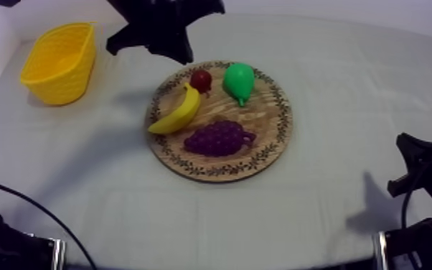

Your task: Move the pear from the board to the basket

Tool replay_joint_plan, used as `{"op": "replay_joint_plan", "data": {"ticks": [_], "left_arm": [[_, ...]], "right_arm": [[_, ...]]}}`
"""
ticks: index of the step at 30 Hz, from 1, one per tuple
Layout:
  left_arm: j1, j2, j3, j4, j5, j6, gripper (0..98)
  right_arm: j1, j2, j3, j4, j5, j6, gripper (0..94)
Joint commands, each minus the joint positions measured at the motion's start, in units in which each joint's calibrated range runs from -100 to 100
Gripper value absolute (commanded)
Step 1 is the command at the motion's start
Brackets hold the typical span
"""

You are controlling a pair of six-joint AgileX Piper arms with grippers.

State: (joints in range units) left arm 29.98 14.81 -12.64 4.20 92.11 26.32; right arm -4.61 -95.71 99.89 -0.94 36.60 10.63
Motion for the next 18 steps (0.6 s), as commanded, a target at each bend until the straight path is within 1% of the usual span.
{"op": "replay_joint_plan", "data": {"ticks": [1,5,12,16,18], "left_arm": [[0.23,5.87,-7.76,0.01,0.38,0.07,0.0],[0.81,11.72,-14.34,-0.27,0.68,0.08,0.0],[0.99,21.72,-27.31,-0.21,0.87,-1.22,0.0],[0.95,25.38,-31.47,-0.07,0.92,-1.07,0.2],[0.79,26.54,-32.67,0.23,0.93,-1.05,2.4]], "right_arm": [[0.01,-0.04,0.0,-0.01,0.01,0.04,0.4],[0.01,-0.04,0.0,-0.01,0.01,0.04,0.4],[0.01,-0.04,0.0,-0.01,0.01,0.04,0.4],[0.01,-0.04,0.0,-0.01,0.01,0.04,0.4],[0.01,-0.04,0.0,-0.01,0.01,0.04,0.4]]}}
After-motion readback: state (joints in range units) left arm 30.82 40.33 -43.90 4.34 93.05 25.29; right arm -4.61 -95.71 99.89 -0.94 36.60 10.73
